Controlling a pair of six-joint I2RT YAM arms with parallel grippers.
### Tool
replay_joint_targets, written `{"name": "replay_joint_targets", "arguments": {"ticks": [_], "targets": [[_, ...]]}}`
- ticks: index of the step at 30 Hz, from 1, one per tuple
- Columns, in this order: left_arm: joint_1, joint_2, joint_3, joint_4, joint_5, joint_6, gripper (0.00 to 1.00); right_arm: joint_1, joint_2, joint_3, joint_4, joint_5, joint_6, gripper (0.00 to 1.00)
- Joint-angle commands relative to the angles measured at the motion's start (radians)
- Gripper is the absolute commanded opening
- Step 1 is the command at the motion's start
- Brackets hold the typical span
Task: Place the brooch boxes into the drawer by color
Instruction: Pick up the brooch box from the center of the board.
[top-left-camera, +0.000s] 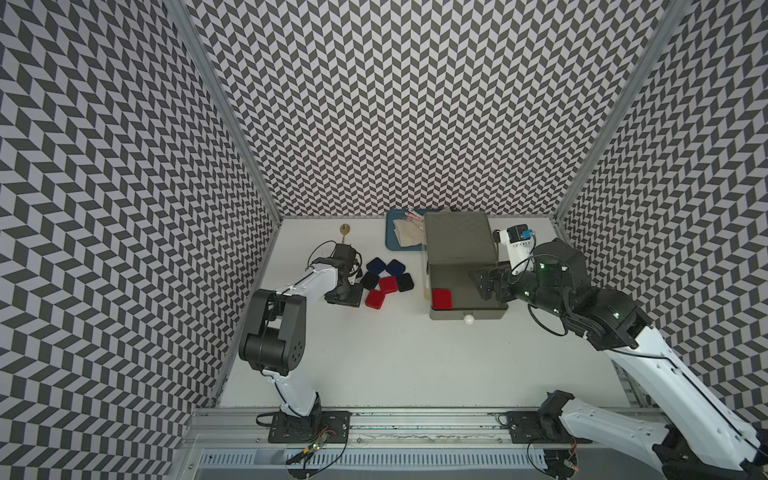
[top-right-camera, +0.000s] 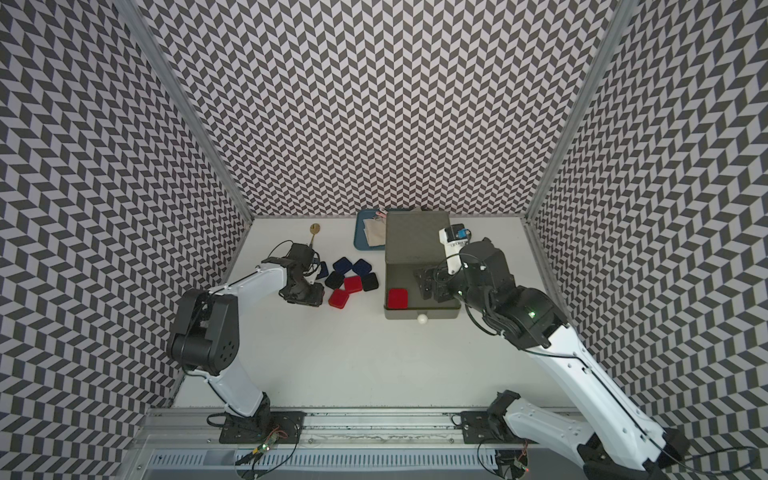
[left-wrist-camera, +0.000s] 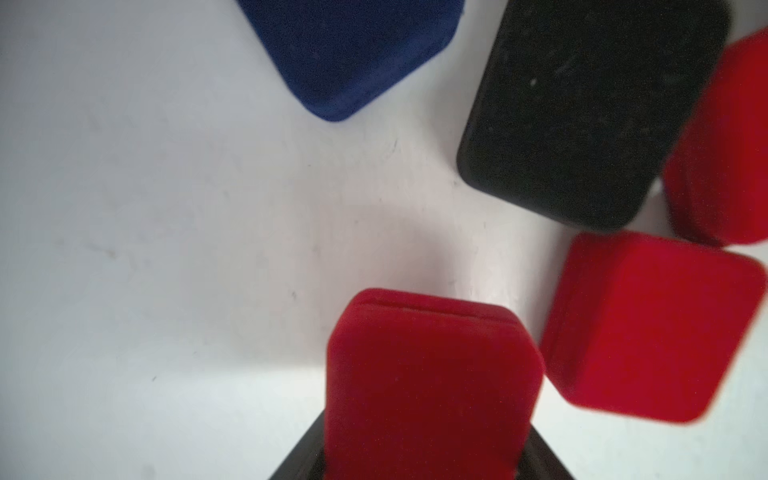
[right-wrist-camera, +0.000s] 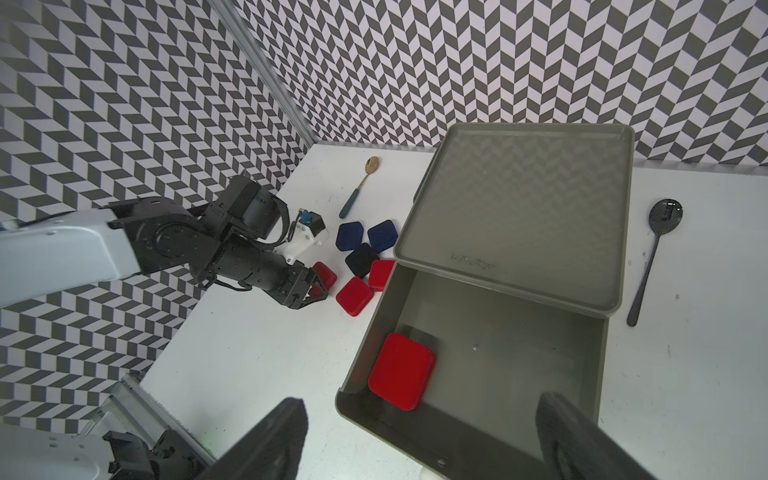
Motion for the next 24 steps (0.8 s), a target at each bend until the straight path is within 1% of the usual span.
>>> {"name": "replay_joint_targets", "arguments": {"ticks": [1, 4, 9, 13, 16, 20, 22, 24], "targets": [[-0.026, -0.134, -0.02, 0.022, -0.003, -0.015, 0.51, -0.005, -0.006, 0.001, 0.059, -0.034, 0.008, 0.9], [-0.064, -0.234, -0.027, 0.022, 0.027, 0.0, 0.51, -0.005, -0.001, 0.0, 0.061, -0.065, 0.006, 0.9], [-0.169, -0.396, -0.023, 0.06, 0.153, 0.024, 0.53, -0.011, -0.003, 0.033, 0.074, -0.166, 0.009, 0.9], [-0.243, -0.559, -0.024, 0.163, 0.339, 0.027, 0.52, -0.019, -0.011, 0.096, 0.1, -0.284, 0.015, 0.91], [-0.274, -0.679, -0.029, 0.257, 0.459, 0.007, 0.52, -0.026, -0.009, 0.131, 0.109, -0.373, 0.024, 0.92], [-0.299, -0.809, -0.059, 0.404, 0.568, -0.037, 0.51, -0.034, -0.007, 0.139, 0.142, -0.486, 0.054, 0.95], [-0.315, -0.881, -0.1, 0.507, 0.613, -0.061, 0.52, -0.037, -0.003, 0.124, 0.177, -0.588, 0.075, 0.98], [-0.322, -0.932, -0.142, 0.59, 0.637, -0.083, 0.51, -0.037, 0.008, 0.096, 0.247, -0.737, 0.127, 0.98]]}}
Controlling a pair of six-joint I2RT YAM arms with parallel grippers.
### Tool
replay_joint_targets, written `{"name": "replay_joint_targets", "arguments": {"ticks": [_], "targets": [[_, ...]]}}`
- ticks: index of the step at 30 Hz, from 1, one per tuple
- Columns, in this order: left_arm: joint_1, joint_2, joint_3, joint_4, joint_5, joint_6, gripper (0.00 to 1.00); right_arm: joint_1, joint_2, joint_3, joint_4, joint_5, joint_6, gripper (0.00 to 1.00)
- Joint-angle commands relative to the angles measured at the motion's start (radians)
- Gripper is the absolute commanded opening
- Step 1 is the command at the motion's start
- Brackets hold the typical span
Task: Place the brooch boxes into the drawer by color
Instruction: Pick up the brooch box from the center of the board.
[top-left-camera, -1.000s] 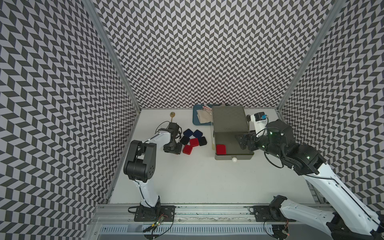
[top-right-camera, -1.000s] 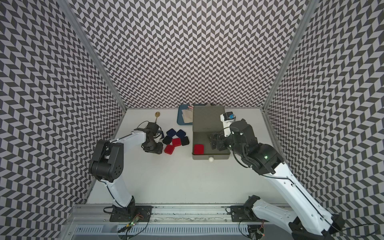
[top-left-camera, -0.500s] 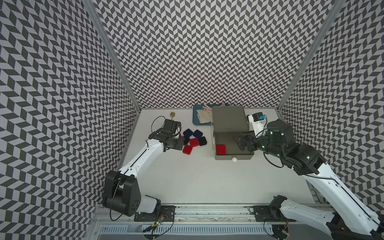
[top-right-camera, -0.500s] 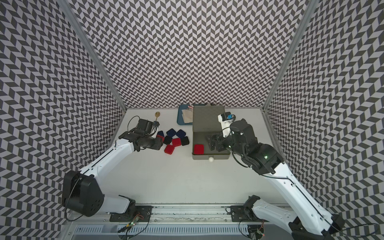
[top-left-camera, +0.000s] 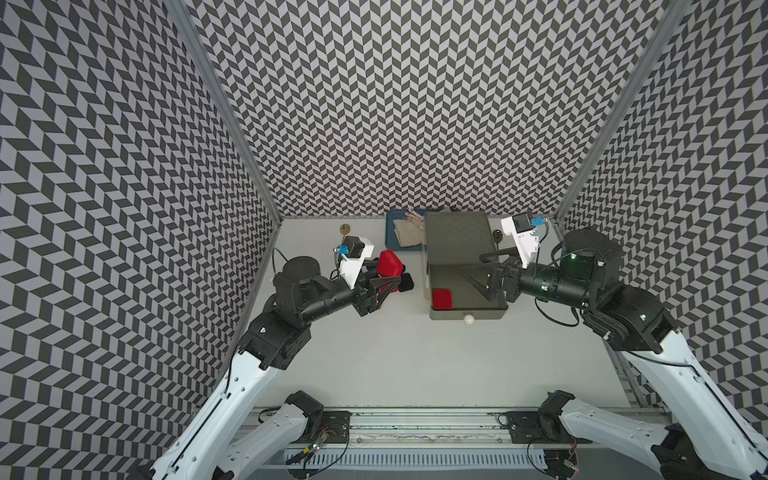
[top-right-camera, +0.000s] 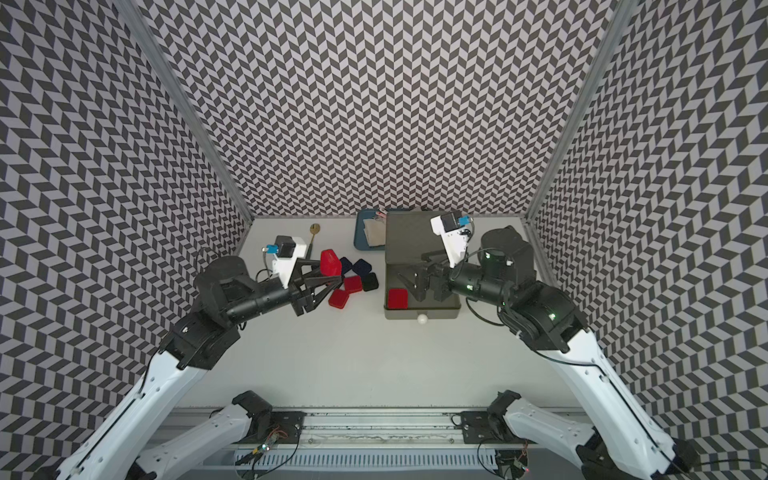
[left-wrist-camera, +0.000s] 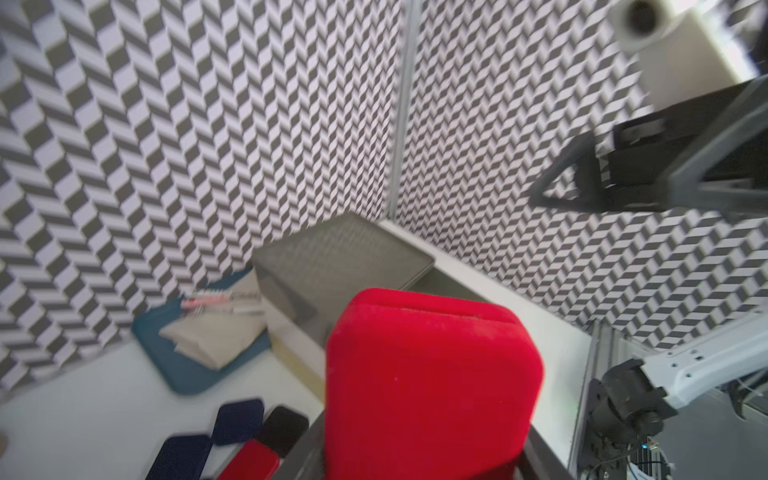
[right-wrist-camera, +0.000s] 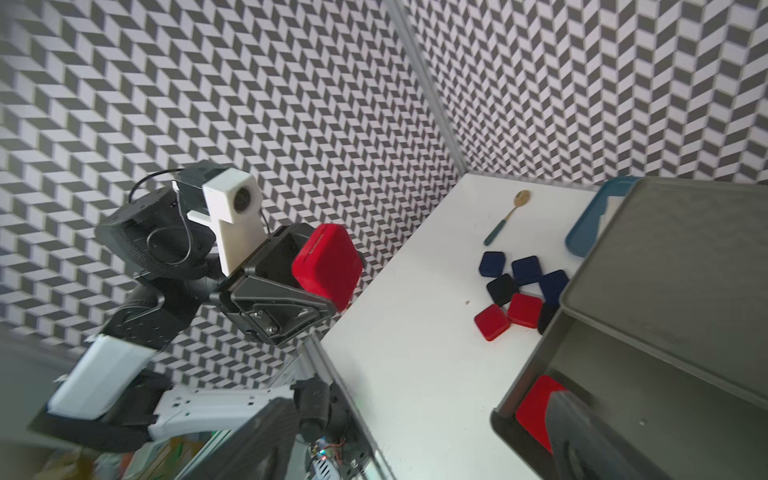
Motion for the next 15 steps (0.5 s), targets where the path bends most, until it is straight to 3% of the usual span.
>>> {"name": "replay_joint_targets", "arguments": {"ticks": [1, 4, 6, 10, 15], "targets": [[-0.014, -0.052, -0.056, 0.191, 0.118, -0.05, 0.52, -0.006, 0.005, -0.057, 0.209, -0.323, 0.115, 0.99], [-0.016, -0.06, -0.058, 0.193, 0.158, -0.048, 0.51, -0.005, -0.016, -0.214, 0.607, -0.481, 0.353, 0.99], [-0.018, -0.078, -0.07, 0.213, 0.162, -0.052, 0.51, 0.005, -0.01, -0.28, 0.791, -0.481, 0.353, 0.99], [-0.019, -0.132, -0.11, 0.286, 0.148, -0.069, 0.51, 0.124, 0.053, -0.207, 0.728, -0.481, 0.353, 0.99], [-0.021, -0.13, -0.075, 0.229, 0.125, -0.031, 0.51, 0.263, 0.142, -0.143, 0.754, -0.481, 0.353, 0.99]]}}
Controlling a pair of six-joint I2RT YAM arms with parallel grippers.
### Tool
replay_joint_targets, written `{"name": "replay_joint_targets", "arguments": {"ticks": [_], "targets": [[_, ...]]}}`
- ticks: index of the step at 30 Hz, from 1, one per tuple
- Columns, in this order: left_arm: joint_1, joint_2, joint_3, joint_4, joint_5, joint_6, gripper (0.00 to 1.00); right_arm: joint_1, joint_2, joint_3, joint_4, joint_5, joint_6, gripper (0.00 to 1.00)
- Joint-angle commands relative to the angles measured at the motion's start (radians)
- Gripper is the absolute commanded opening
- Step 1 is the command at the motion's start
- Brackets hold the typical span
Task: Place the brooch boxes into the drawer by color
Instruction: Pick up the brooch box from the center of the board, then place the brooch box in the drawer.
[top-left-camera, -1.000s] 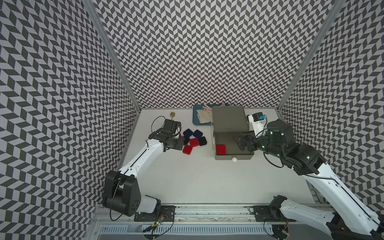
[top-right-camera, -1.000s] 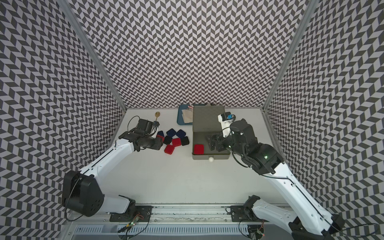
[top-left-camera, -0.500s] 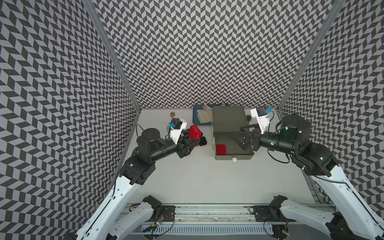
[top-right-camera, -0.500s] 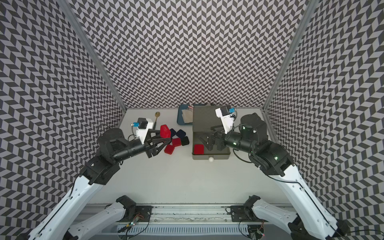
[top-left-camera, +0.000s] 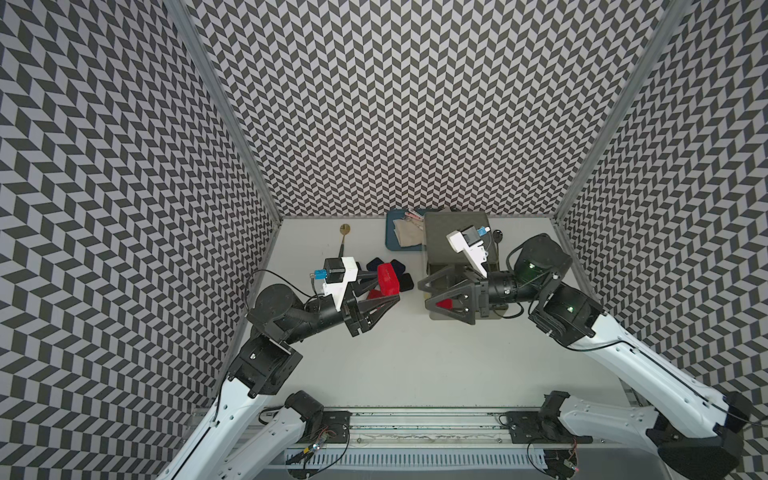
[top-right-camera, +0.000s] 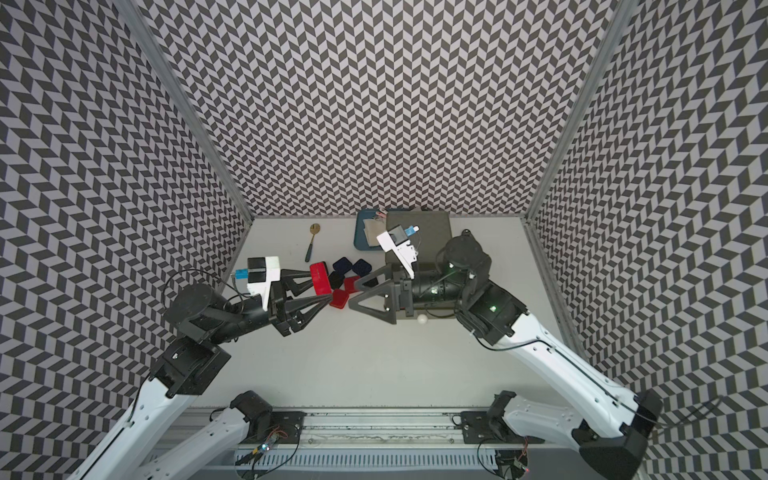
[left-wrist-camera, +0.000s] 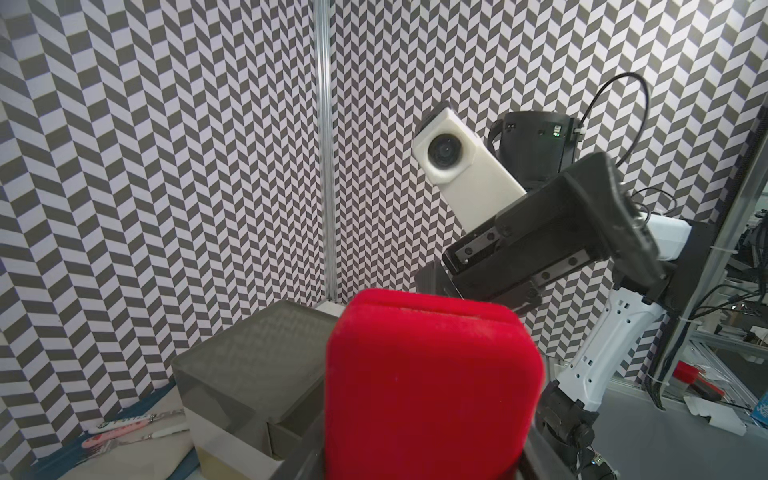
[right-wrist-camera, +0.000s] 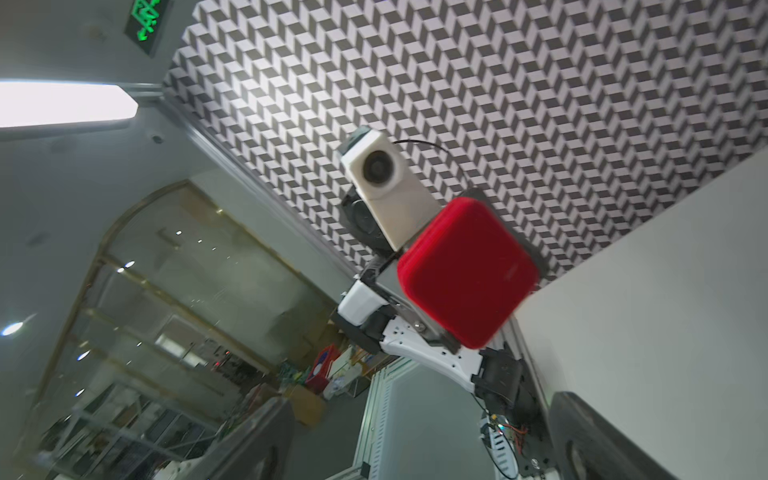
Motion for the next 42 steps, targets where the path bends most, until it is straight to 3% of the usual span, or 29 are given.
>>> {"name": "replay_joint_targets", "arguments": {"ticks": [1, 4, 5, 10, 31, 42], "targets": [[-0.007, -0.007, 0.037, 0.014, -0.003, 0.019, 0.51, 0.059, 0.033, 0.043, 0.129, -0.037, 0.02, 0.99], [-0.007, -0.007, 0.052, 0.005, -0.002, 0.023, 0.51, 0.082, 0.064, 0.041, 0.174, -0.037, 0.02, 0.99], [-0.007, -0.007, 0.054, 0.003, -0.002, 0.023, 0.51, 0.084, 0.068, 0.041, 0.18, 0.164, 0.201, 0.99], [-0.007, -0.021, 0.052, 0.002, -0.003, 0.02, 0.5, 0.085, 0.074, 0.055, 0.15, 0.215, 0.189, 0.99], [-0.008, -0.03, 0.038, 0.025, 0.023, -0.006, 0.51, 0.114, 0.191, 0.14, 0.167, 0.203, 0.237, 0.98], [-0.01, -0.028, 0.032, 0.027, 0.037, 0.0, 0.51, 0.119, 0.204, 0.12, 0.218, 0.178, 0.275, 0.81]]}}
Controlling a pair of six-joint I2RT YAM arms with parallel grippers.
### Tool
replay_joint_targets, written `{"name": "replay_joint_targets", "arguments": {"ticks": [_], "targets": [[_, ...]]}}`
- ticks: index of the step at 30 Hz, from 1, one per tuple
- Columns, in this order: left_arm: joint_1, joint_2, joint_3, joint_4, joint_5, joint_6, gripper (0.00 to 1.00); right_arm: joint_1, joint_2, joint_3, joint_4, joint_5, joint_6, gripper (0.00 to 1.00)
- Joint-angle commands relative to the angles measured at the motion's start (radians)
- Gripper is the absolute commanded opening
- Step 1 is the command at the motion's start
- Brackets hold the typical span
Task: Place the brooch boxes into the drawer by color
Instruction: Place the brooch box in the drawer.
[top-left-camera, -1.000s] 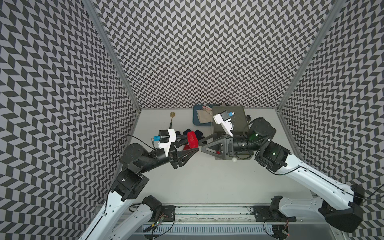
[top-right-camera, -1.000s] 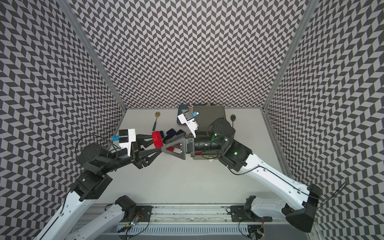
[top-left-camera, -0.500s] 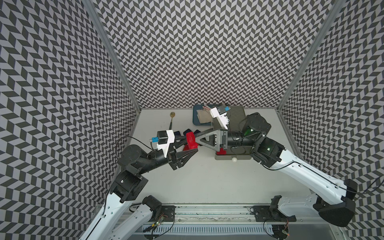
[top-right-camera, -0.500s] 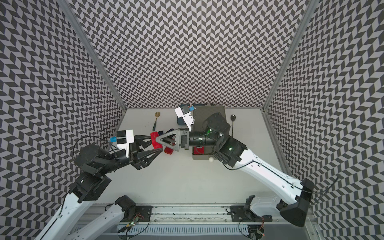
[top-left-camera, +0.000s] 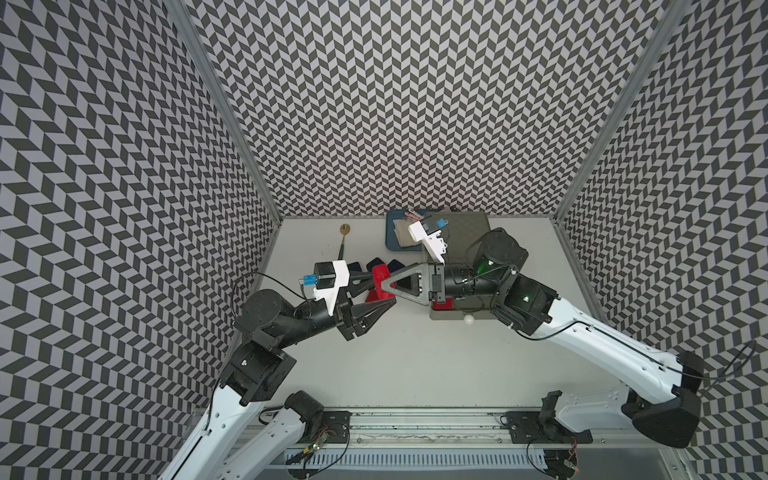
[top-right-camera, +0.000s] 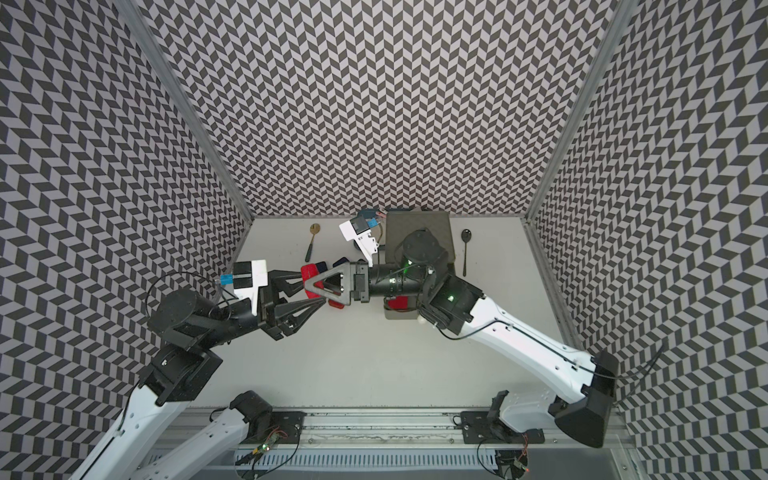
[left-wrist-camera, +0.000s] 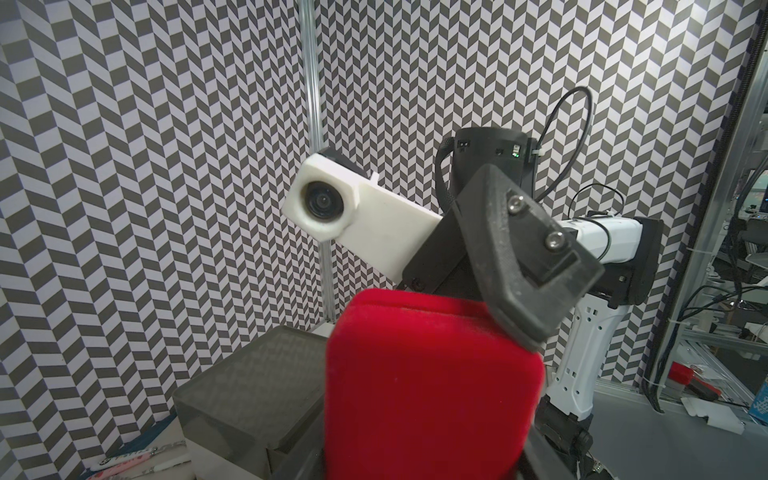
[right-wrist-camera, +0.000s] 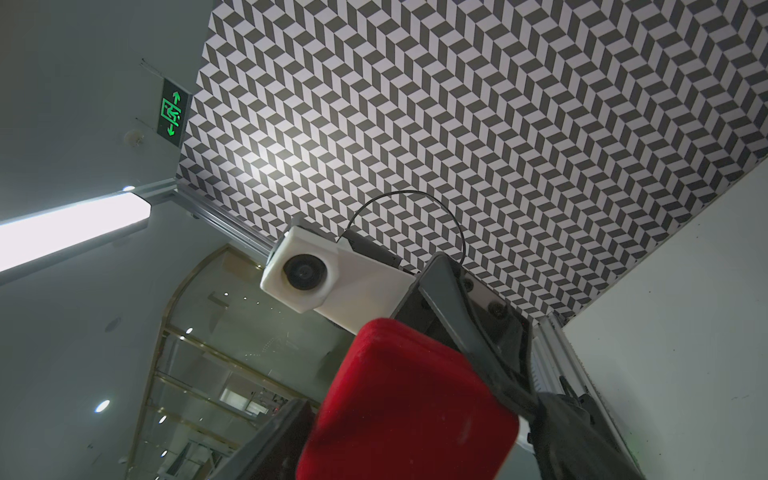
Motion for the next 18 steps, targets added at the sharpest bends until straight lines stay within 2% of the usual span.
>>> {"name": "replay_joint_targets", "arguments": {"ticks": [1, 5, 18], "targets": [[-0.005, -0.01, 0.002, 0.022, 0.031, -0.002, 0.52, 0.005, 0.009, -0.002, 0.103, -0.026, 0.028, 0.79], [-0.007, -0.017, -0.016, 0.019, 0.052, 0.01, 0.53, 0.005, 0.02, -0.028, 0.164, -0.053, 0.074, 0.78], [-0.013, -0.041, -0.016, -0.064, 0.053, 0.055, 0.54, -0.003, 0.079, 0.0, 0.249, -0.053, 0.074, 0.78]]}}
